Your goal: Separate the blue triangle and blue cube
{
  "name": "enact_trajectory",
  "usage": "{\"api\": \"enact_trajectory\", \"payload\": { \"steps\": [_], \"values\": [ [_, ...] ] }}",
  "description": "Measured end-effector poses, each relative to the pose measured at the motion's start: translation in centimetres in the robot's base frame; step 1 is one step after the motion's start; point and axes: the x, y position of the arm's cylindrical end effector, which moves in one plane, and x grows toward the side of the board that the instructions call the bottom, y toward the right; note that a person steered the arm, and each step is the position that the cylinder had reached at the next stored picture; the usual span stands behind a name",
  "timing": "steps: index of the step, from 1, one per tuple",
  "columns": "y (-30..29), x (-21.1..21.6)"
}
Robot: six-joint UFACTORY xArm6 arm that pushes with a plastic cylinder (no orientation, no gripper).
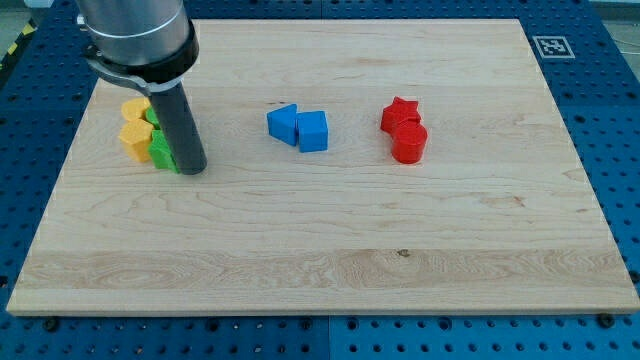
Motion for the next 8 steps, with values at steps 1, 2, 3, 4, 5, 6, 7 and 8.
{"api": "enact_trajectory", "payload": {
  "steps": [1, 2, 3, 4, 5, 6, 7, 8],
  "values": [
    [0.1, 0.0],
    [3.0, 0.0],
    [5.8, 0.0],
    [7.0, 0.0],
    [7.5, -0.2],
    [7.7, -2.4],
    [8.5, -3.1],
    [9.9, -3.1]
  ]
}}
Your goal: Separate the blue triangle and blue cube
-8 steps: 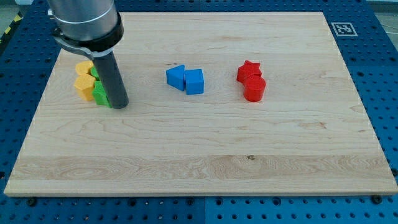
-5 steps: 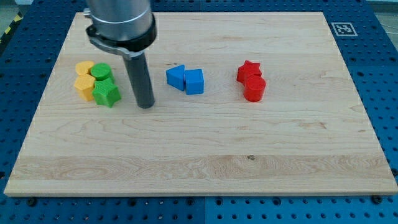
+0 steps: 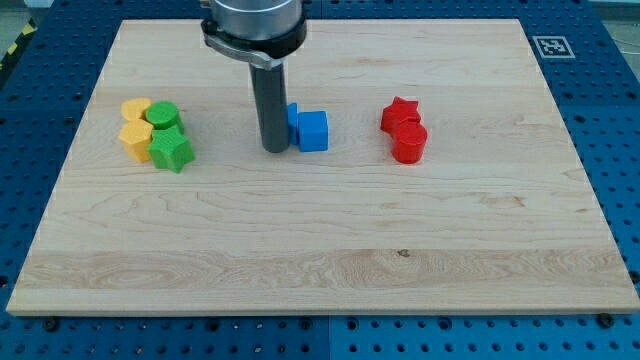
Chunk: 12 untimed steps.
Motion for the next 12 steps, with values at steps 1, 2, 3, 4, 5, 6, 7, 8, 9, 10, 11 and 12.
{"api": "enact_trajectory", "payload": {
  "steps": [1, 2, 3, 4, 5, 6, 7, 8, 9, 10, 11, 12],
  "values": [
    [0.3, 0.0],
    [0.3, 0.0],
    [0.9, -0.3],
    [1.9, -0.9],
    [2.9, -2.3],
    [3.5, -3.6],
    [3.6, -4.1],
    [3.6, -5.9],
    [4.1, -7.4],
    [4.2, -8.5],
    [4.2, -8.8],
    [3.3, -8.8]
  ]
}}
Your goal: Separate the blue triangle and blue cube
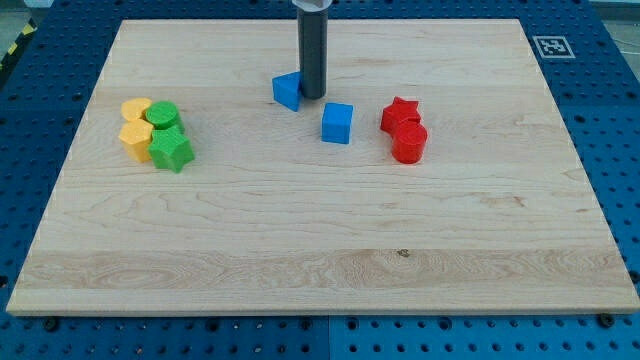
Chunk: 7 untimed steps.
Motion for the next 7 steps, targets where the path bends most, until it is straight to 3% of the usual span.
{"api": "enact_trajectory", "payload": {
  "steps": [7],
  "values": [
    [-4.7, -1.2]
  ]
}}
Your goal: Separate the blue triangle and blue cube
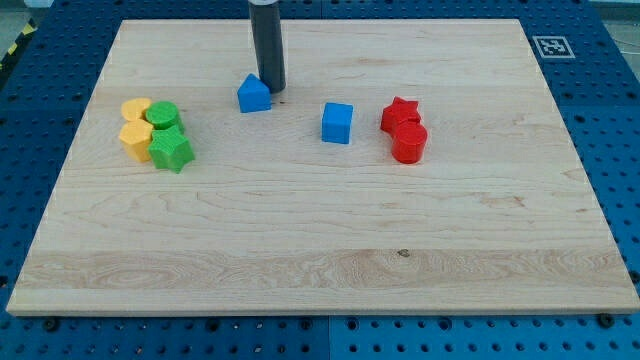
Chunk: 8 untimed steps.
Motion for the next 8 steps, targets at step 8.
{"api": "enact_trajectory", "payload": {
  "steps": [8],
  "values": [
    [-1.4, -1.1]
  ]
}}
